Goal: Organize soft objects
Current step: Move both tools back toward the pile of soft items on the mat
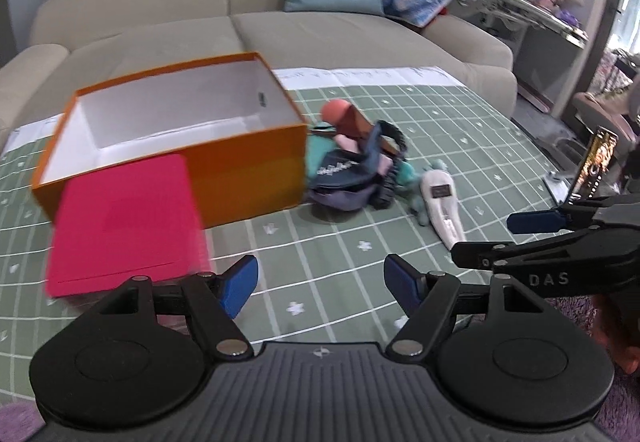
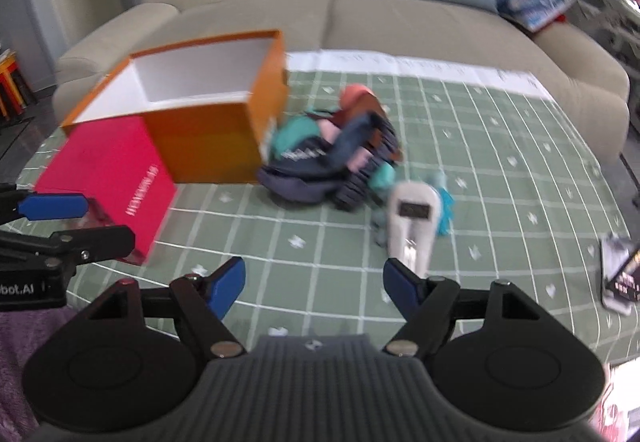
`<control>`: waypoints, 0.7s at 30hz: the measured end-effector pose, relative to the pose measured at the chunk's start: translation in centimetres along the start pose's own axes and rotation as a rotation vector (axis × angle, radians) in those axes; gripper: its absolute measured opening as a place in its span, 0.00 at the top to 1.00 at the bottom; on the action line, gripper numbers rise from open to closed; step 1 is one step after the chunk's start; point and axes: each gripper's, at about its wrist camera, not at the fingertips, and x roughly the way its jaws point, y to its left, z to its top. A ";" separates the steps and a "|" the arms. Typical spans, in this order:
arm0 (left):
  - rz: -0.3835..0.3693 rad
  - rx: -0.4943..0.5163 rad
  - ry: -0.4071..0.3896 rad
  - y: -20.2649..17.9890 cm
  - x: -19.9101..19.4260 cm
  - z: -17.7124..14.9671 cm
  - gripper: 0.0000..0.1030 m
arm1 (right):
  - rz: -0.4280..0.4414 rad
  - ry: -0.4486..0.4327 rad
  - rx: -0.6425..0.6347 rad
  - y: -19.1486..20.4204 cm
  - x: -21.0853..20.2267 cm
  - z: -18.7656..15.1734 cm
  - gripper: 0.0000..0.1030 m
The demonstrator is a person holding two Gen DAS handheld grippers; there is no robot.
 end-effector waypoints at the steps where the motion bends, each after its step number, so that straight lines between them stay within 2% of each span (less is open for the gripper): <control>1: -0.011 0.006 0.004 -0.4 0.5 0.2 0.18 | -0.008 0.010 0.016 -0.6 0.3 -0.2 0.27; 6: -0.030 0.061 0.012 -2.1 3.0 0.9 0.18 | -0.015 0.060 0.141 -4.1 2.3 -0.4 0.30; 10: -0.023 0.129 0.037 -3.2 5.4 2.0 0.22 | -0.021 0.065 0.215 -6.1 3.9 0.2 0.31; 21: 0.050 0.376 0.065 -5.1 12.9 4.8 0.22 | -0.067 0.066 0.277 -8.2 8.4 1.8 0.35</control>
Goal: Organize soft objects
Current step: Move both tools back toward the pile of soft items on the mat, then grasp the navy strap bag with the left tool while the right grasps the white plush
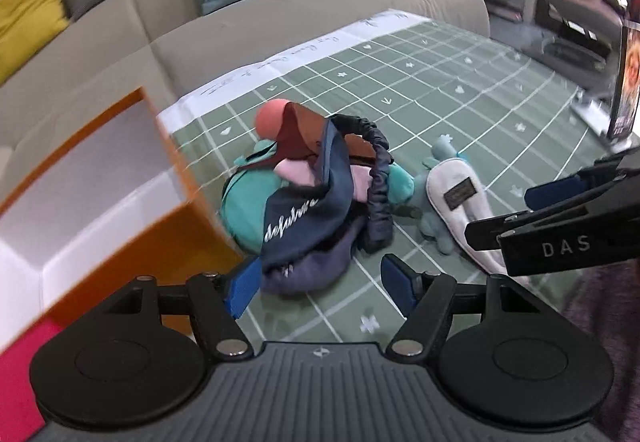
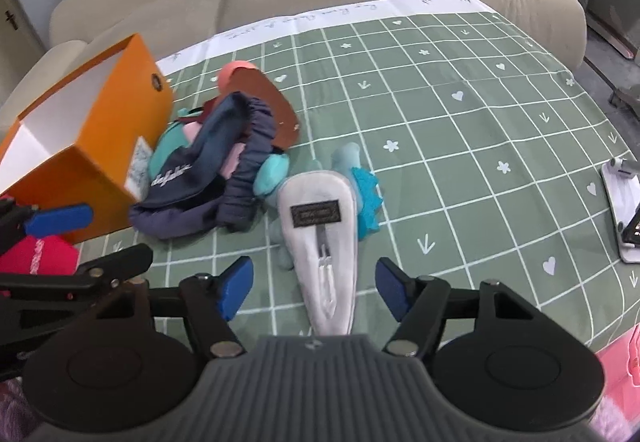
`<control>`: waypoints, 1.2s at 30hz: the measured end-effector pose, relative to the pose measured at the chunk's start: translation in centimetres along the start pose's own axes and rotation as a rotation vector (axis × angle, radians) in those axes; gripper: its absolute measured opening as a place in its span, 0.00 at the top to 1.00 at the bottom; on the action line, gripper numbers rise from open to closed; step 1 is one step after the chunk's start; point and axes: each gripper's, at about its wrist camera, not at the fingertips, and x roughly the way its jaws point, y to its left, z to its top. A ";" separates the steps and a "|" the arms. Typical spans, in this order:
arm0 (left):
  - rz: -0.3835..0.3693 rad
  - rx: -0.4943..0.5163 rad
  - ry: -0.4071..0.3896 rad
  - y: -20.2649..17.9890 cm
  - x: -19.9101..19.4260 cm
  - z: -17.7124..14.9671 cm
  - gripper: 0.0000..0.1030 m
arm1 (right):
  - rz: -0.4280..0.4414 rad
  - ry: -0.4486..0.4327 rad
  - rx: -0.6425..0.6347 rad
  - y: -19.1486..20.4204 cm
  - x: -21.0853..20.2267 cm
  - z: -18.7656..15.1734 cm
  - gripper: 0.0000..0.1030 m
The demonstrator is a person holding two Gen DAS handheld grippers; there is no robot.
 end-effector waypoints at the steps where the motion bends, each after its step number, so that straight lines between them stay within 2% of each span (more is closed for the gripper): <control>1: 0.009 0.032 0.001 -0.3 0.6 0.1 0.22 | -0.001 0.000 0.004 -0.1 0.3 0.1 0.35; 5: 0.047 0.128 0.030 -1.2 3.0 0.2 0.27 | -0.010 0.035 0.029 -0.5 1.8 0.4 0.35; 7: 0.059 0.115 0.050 -1.0 4.0 0.3 0.41 | -0.009 0.043 0.032 -0.5 2.2 0.4 0.35; 9: 0.062 0.102 0.064 -0.9 4.8 0.3 0.44 | -0.010 0.047 0.024 -0.4 2.5 0.4 0.40; 11: 0.065 0.097 0.071 -0.9 5.3 0.3 0.52 | -0.015 0.066 0.020 -0.3 3.0 0.3 0.44; 13: 0.068 0.105 0.079 -0.9 5.6 0.1 0.70 | -0.022 0.077 0.012 -0.1 3.3 0.3 0.50; 14: 0.070 0.106 0.078 -0.9 5.6 0.0 0.75 | -0.023 0.080 0.007 0.0 3.4 0.3 0.55; 15: 0.065 0.104 0.076 -1.0 5.6 -0.1 0.84 | -0.027 0.086 0.000 0.1 3.5 0.3 0.60; 16: 0.058 0.100 0.075 -0.9 5.5 -0.2 0.90 | -0.035 0.092 -0.005 0.2 3.6 0.2 0.63; 18: 0.066 0.093 0.063 -1.0 5.2 -0.5 0.93 | -0.038 0.099 -0.008 0.2 3.8 0.1 0.72; 21: 0.061 0.061 0.040 -1.0 3.8 -0.9 0.94 | -0.044 0.090 -0.013 0.4 3.7 0.1 0.81; 27: 0.037 -0.010 0.013 -1.1 0.0 -2.6 0.94 | -0.019 0.074 -0.036 1.2 2.2 -0.4 0.83; 33: -0.002 -0.140 0.055 -0.1 -3.8 -6.1 0.94 | 0.083 0.111 -0.011 2.3 0.1 -1.7 0.84; 36: 0.003 -0.166 0.081 0.1 -5.1 -7.8 0.94 | 0.114 0.137 -0.015 3.1 -0.6 -2.6 0.84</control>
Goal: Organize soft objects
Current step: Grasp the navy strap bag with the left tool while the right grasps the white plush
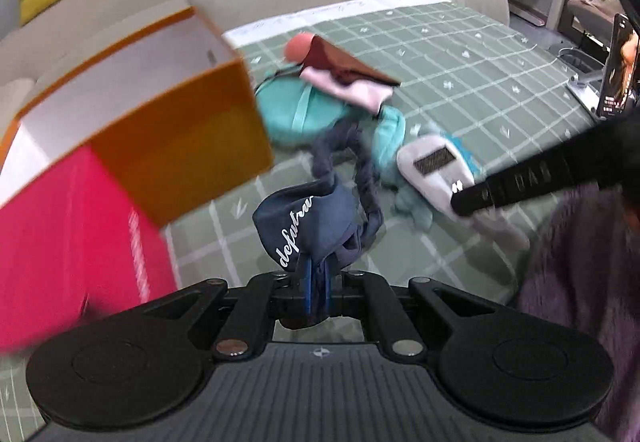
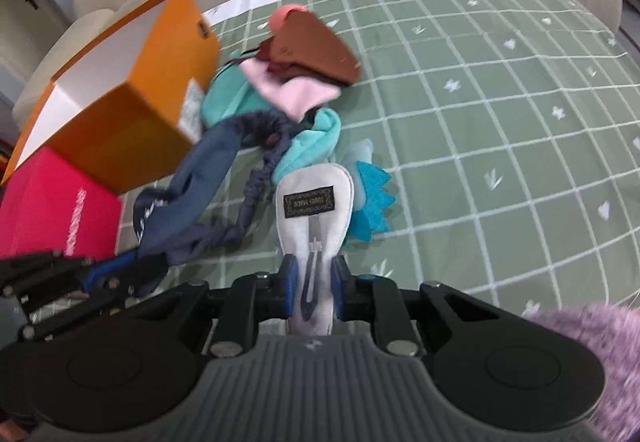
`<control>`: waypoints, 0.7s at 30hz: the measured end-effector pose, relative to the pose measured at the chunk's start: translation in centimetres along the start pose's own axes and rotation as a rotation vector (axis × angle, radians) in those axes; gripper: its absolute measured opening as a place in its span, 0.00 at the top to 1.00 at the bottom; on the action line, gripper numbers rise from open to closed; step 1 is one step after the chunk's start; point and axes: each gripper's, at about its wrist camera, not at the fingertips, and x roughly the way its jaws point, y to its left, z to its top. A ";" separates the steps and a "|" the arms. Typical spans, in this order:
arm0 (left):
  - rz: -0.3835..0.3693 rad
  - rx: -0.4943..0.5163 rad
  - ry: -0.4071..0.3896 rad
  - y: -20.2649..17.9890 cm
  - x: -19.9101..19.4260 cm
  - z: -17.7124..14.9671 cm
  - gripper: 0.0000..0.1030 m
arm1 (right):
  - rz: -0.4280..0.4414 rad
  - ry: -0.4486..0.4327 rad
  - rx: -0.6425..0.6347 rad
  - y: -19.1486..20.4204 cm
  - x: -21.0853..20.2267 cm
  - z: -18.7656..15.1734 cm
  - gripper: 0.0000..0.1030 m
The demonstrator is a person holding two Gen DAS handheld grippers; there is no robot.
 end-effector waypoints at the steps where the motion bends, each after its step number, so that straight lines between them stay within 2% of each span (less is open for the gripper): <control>1: 0.001 -0.014 0.013 0.2 -0.3 -0.6 0.94 | -0.003 0.004 -0.010 0.3 0.0 -0.1 0.84; 5: 0.008 -0.042 0.028 0.9 -0.5 -2.0 0.93 | -0.009 0.029 -0.015 0.6 0.3 -0.4 0.84; 8: 0.013 -0.055 -0.020 1.1 -0.5 -1.6 0.82 | -0.011 0.049 -0.009 0.4 0.9 -0.2 0.83; 9: 0.010 -0.049 -0.035 1.1 -0.4 -1.5 0.68 | -0.012 0.053 -0.010 0.3 1.0 -0.2 0.79; 10: 0.008 -0.036 -0.047 1.1 -0.3 -1.4 0.49 | -0.011 0.053 -0.011 0.2 1.0 -0.1 0.77; 12: 0.007 -0.002 -0.071 0.8 0.0 -1.2 0.34 | -0.019 0.040 -0.017 0.1 0.8 -0.1 0.73; 13: 0.000 0.019 -0.083 0.7 0.3 -1.1 0.31 | -0.019 0.029 -0.017 0.1 0.7 -0.1 0.68; 14: -0.005 0.025 -0.085 0.6 0.4 -1.0 0.28 | -0.022 0.023 -0.016 0.0 0.7 0.0 0.58; 16: -0.025 0.018 -0.079 0.6 1.1 -0.9 0.12 | -0.025 0.013 -0.013 -0.1 0.8 0.1 0.53; 21: -0.006 0.000 -0.036 0.6 3.1 -0.7 0.12 | -0.027 0.017 -0.018 0.4 2.0 0.4 0.51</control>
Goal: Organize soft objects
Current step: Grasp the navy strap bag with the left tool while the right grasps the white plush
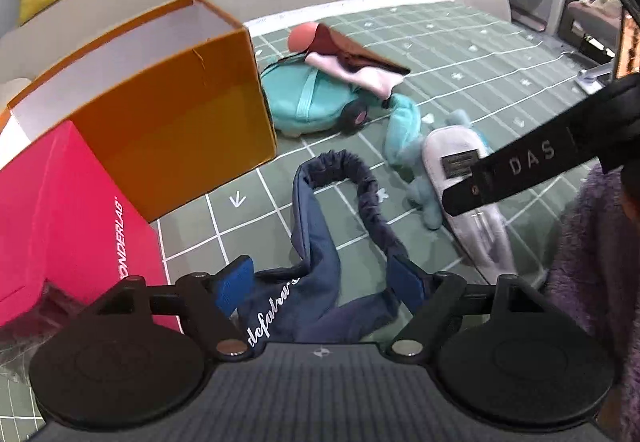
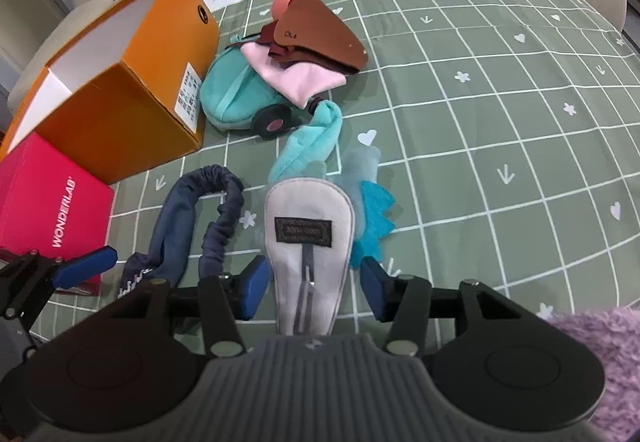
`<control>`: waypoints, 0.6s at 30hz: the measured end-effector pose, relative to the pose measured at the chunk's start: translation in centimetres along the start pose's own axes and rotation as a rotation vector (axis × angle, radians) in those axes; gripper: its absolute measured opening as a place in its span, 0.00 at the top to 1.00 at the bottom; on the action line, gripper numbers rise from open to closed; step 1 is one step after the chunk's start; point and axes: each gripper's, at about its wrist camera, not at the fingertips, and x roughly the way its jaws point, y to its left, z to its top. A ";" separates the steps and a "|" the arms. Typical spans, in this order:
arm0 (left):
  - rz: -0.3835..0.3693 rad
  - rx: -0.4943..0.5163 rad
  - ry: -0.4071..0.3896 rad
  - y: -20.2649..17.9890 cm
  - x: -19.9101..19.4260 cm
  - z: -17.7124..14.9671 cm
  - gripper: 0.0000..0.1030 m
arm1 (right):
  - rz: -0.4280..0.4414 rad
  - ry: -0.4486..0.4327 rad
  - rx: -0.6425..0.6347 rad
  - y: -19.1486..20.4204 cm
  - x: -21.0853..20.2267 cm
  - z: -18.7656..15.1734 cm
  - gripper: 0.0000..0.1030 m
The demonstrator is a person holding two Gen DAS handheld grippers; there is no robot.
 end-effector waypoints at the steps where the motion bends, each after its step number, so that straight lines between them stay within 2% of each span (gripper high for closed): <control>1: -0.015 -0.011 0.009 0.0 0.3 0.1 0.12 | -0.010 0.005 -0.005 0.2 0.4 0.0 0.50; 3: -0.037 -0.034 0.010 0.1 0.6 0.0 0.12 | -0.036 0.013 -0.016 0.6 1.0 0.2 0.50; 8: -0.084 -0.062 0.042 -0.4 1.7 -0.2 0.12 | -0.027 -0.007 -0.028 0.7 1.4 0.2 0.48; 10: -0.089 -0.068 0.034 -0.6 1.7 -0.2 0.11 | -0.031 -0.014 -0.046 1.1 1.5 0.2 0.48; 13: -0.134 -0.077 0.026 -0.7 1.7 -0.2 0.11 | -0.041 -0.017 -0.079 1.5 1.6 0.2 0.48; 15: -0.140 -0.075 0.024 -0.8 1.7 -0.2 0.11 | -0.039 -0.019 -0.083 1.5 1.6 0.2 0.54; 17: -0.128 -0.056 0.025 -1.0 1.7 -0.2 0.15 | -0.023 -0.020 -0.076 1.4 1.6 0.2 0.62; 18: -0.118 -0.059 0.022 -1.0 1.6 -0.2 0.25 | -0.019 -0.020 -0.076 1.4 1.6 0.2 0.67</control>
